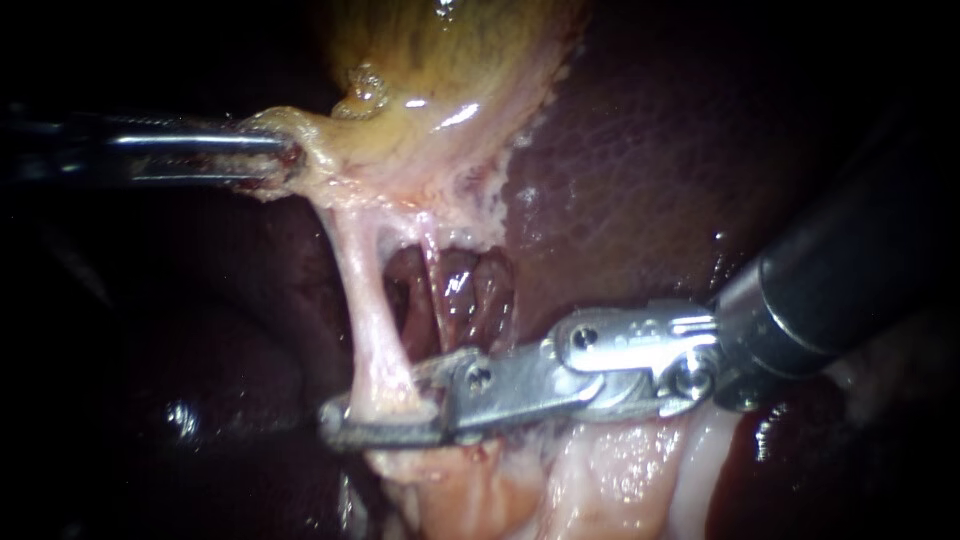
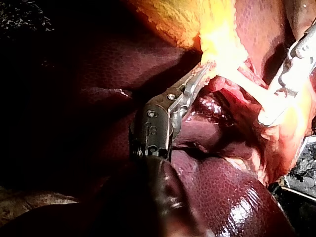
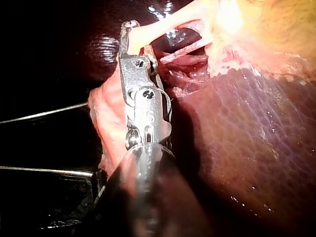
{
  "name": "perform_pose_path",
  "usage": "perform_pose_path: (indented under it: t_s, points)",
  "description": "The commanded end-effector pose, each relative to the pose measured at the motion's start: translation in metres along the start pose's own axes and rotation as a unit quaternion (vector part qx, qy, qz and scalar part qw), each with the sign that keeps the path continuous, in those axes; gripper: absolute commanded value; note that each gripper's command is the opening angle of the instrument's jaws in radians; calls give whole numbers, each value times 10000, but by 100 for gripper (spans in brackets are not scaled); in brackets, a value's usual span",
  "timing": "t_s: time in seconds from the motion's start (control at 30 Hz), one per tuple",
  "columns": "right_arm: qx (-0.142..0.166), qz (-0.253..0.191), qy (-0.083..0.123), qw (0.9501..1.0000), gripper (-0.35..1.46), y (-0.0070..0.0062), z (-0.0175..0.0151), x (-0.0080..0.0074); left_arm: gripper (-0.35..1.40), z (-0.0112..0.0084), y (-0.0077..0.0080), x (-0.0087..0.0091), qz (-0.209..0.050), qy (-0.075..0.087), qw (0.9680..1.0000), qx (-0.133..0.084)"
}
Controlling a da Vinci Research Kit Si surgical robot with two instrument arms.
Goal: Going back first clip left tube
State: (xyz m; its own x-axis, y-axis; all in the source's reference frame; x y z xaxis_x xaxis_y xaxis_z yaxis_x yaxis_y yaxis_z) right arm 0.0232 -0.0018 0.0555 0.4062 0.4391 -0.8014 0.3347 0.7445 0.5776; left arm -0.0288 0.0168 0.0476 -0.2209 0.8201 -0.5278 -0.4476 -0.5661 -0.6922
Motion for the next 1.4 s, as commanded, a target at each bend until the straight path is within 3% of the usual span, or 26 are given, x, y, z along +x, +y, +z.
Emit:
perform_pose_path:
  t_s: [0.03, 0.1, 0.17, 0.23, 0.4, 0.57, 0.7, 0.93, 1.1, 1.27, 1.4]
  points:
    - [-5, 3, -13, 10000, -35, 0, 1, 0, -35, 0, 0, 0, 1, 1, 10000, 4]
    - [-31, -2, 78, 10000, -17, 0, 2, 1, -35, 0, 1, 0, 0, 2, 10000, 5]
    - [-172, -13, 265, 9995, 17, 0, 4, 2, -35, 0, 1, 0, 0, 2, 10000, 6]
    - [-271, -12, 332, 9991, 33, 3, 6, 2, -35, 0, 2, 0, 0, 3, 10000, 8]
    - [-930, 13, 378, 9950, 48, 18, 10, 0, -35, 1, 4, -1, 1, 5, 10000, 14]
    - [-1713, -266, 340, 9843, 50, 36, -2, -8, -35, 1, 5, -1, 0, 6, 10000, 18]
    - [-1810, -361, 384, 9821, 50, 42, -29, -9, -35, 1, 5, -1, 0, 6, 10000, 18]
    - [-1591, -473, 394, 9853, 50, 17, -87, -13, -35, 1, 5, -1, 0, 6, 10000, 18]
    - [-1644, -668, 365, 9834, 50, -1, -133, -15, -35, 1, 6, -1, -1, 7, 10000, 19]
    - [-1715, -652, 357, 9824, 50, -12, -162, -17, -35, 3, 6, 0, -1, 9, 10000, 25]
    - [-1762, -681, 342, 9814, 50, -13, -171, -21, -35, 7, 7, -1, 0, 13, 10000, 36]
